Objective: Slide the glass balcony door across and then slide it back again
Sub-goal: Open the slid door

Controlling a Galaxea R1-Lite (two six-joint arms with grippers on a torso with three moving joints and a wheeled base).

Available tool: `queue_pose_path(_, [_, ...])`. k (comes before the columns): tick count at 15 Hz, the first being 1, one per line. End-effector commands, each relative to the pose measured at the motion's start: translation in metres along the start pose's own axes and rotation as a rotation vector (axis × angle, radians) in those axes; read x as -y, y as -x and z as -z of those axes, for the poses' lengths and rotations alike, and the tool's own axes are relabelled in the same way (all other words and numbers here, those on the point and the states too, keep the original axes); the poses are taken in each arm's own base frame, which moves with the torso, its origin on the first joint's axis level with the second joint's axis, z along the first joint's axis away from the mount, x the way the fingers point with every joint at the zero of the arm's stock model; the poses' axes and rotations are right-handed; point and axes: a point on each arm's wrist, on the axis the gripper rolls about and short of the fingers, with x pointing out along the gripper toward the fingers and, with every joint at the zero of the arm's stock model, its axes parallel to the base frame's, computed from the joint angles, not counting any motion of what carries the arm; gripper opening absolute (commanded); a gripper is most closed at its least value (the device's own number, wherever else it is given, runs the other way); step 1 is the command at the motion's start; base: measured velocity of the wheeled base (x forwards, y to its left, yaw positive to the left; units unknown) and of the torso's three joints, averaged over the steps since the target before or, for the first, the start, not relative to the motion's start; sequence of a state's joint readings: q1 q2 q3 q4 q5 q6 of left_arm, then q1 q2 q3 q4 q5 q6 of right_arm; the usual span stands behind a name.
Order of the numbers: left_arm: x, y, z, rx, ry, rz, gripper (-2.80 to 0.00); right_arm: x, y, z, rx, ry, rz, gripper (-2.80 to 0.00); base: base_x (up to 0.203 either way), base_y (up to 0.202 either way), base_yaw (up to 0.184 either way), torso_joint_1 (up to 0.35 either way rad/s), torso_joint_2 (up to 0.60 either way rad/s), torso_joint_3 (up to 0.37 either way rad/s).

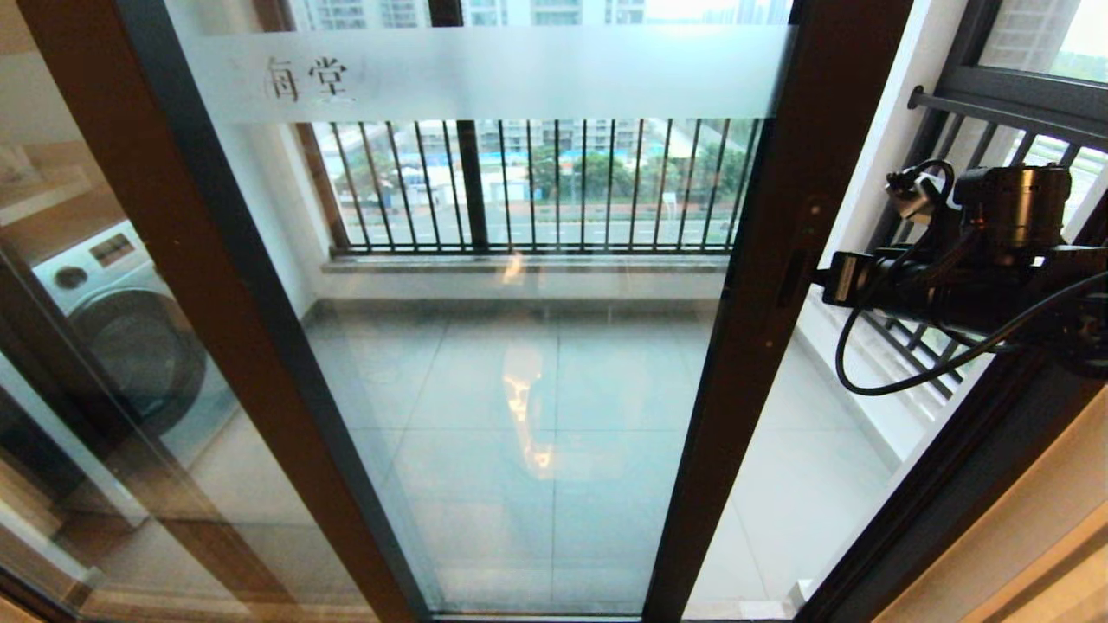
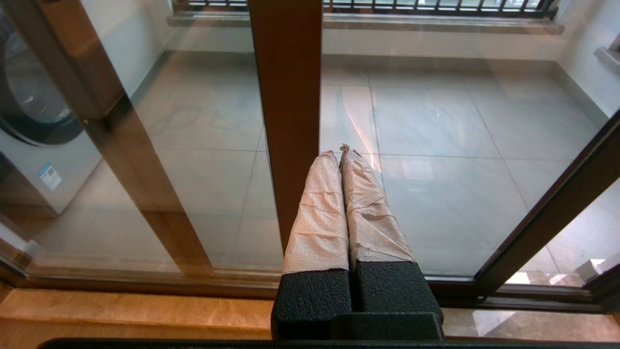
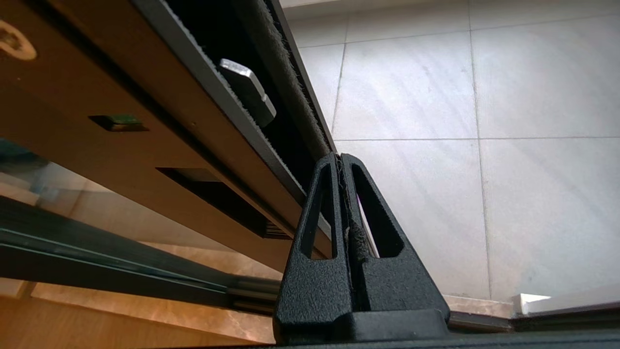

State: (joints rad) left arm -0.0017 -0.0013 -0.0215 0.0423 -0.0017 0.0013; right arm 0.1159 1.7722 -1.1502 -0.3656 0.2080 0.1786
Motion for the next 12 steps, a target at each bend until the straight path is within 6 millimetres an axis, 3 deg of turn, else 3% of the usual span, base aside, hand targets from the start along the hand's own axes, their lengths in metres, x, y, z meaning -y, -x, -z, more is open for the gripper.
queue_pose_path(1, [0.0, 0.0, 0.0, -0.002, 0.0, 0.0, -2.8, -0.008, -0.004, 0.002, -0.003, -0.003, -0.019, -2.8, 0.0, 0.0, 0.0, 0.0, 0.0, 0.0])
queue_pose_path(12, [0.0, 0.0, 0.0, -0.002, 0.0, 0.0, -2.8, -0.037, -0.017, 0.009, -0.002, 0.009, -0.046, -2.8, 0.0, 0.0, 0.0, 0.0, 0.0, 0.0])
